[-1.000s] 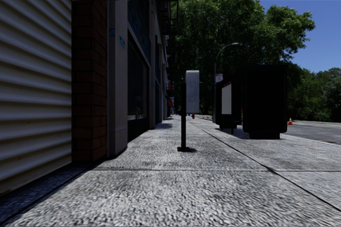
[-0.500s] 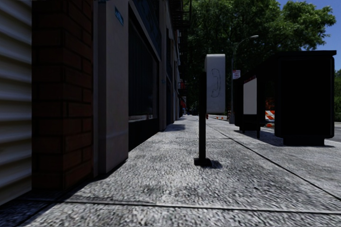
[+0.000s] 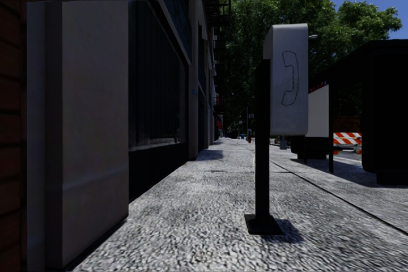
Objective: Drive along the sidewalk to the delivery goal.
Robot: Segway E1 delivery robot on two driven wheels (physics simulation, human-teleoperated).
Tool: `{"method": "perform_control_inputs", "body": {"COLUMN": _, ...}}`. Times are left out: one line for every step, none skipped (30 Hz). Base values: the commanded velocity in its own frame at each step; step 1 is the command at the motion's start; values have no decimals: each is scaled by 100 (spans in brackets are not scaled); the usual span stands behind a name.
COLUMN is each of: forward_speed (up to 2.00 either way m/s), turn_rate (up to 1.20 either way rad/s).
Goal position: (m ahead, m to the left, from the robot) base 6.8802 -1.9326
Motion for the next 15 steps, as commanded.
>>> {"method": "perform_control_inputs", "body": {"forward_speed": 200, "turn_rate": 0}}
{"method": "perform_control_inputs", "body": {"forward_speed": 200, "turn_rate": 0}}
{"method": "perform_control_inputs", "body": {"forward_speed": 200, "turn_rate": 0}}
{"method": "perform_control_inputs", "body": {"forward_speed": 200, "turn_rate": 0}}
{"method": "perform_control_inputs", "body": {"forward_speed": 200, "turn_rate": 0}}
{"method": "perform_control_inputs", "body": {"forward_speed": 200, "turn_rate": 0}}
{"method": "perform_control_inputs", "body": {"forward_speed": 200, "turn_rate": 0}}
{"method": "perform_control_inputs", "body": {"forward_speed": 200, "turn_rate": 0}}
{"method": "perform_control_inputs", "body": {"forward_speed": 200, "turn_rate": 0}}
{"method": "perform_control_inputs", "body": {"forward_speed": 200, "turn_rate": 0}}
{"method": "perform_control_inputs", "body": {"forward_speed": 200, "turn_rate": 0}}
{"method": "perform_control_inputs", "body": {"forward_speed": 200, "turn_rate": 0}}
{"method": "perform_control_inputs", "body": {"forward_speed": 200, "turn_rate": 0}}
{"method": "perform_control_inputs", "body": {"forward_speed": 200, "turn_rate": 0}}
{"method": "perform_control_inputs", "body": {"forward_speed": 200, "turn_rate": 0}}
